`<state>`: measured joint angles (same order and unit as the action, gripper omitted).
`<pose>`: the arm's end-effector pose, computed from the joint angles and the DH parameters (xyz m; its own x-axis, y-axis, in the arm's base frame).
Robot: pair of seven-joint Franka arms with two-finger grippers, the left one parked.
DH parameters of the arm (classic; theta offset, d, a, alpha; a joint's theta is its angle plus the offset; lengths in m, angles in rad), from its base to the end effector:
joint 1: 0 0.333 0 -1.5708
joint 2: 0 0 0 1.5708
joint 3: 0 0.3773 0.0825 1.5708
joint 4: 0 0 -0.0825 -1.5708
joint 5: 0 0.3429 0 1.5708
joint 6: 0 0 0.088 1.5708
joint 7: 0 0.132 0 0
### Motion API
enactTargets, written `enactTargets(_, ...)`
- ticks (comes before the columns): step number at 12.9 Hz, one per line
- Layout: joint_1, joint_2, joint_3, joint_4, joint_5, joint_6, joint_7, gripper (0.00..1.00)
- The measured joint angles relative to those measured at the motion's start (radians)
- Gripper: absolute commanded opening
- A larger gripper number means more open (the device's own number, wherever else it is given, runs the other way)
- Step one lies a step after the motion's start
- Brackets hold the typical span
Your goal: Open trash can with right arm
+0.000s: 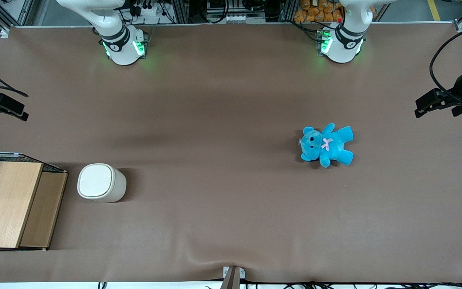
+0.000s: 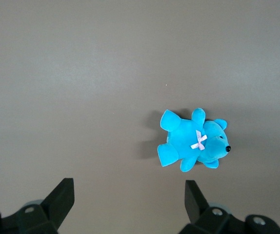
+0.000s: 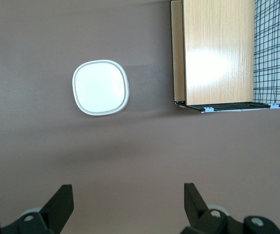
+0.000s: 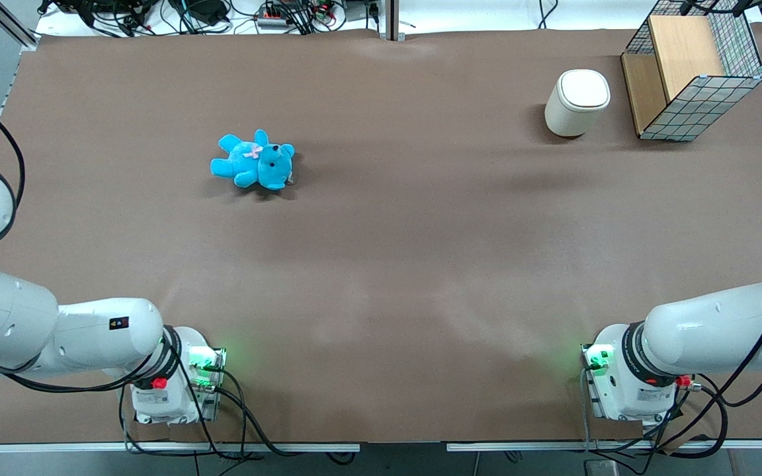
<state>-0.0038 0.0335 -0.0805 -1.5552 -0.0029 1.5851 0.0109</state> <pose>0.5251 -0.0439 0.6514 0.9955 -0.0950 -0.0034 -0.0950 -0.9955 0.0056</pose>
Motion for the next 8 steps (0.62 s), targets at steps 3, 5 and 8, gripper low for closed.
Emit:
enactTargets(3,0.001,0.022,0.001,-0.010,0.000,-0.001,0.000,1.00)
enactTargets(5,0.001,0.041,0.001,-0.011,0.000,0.004,0.000,1.00)
enactTargets(8,0.001,0.065,0.001,-0.011,0.000,0.031,0.000,0.64)
